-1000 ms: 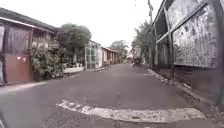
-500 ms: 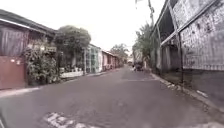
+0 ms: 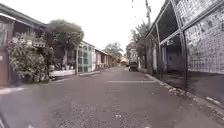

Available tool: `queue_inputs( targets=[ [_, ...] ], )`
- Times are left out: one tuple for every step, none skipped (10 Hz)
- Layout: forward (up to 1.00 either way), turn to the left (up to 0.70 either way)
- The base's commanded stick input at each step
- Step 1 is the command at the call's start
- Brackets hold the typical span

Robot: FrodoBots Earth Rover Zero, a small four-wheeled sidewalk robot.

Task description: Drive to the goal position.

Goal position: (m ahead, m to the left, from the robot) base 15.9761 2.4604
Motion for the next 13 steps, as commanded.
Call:
queue_inputs(
  targets=[
    [0.7,0.0],
    [0.7,0.0],
    [0.7,0.0],
    [0.7,0.0],
    [0.7,0.0],
    [0.7,0.0],
    [0.7,0.0],
    [0.7,0.0],
    [0.7,0.0],
    [0.7,0.0],
    [0.7,0.0],
    [0.7,0.0],
    [0.7,0.0]
  ],
)
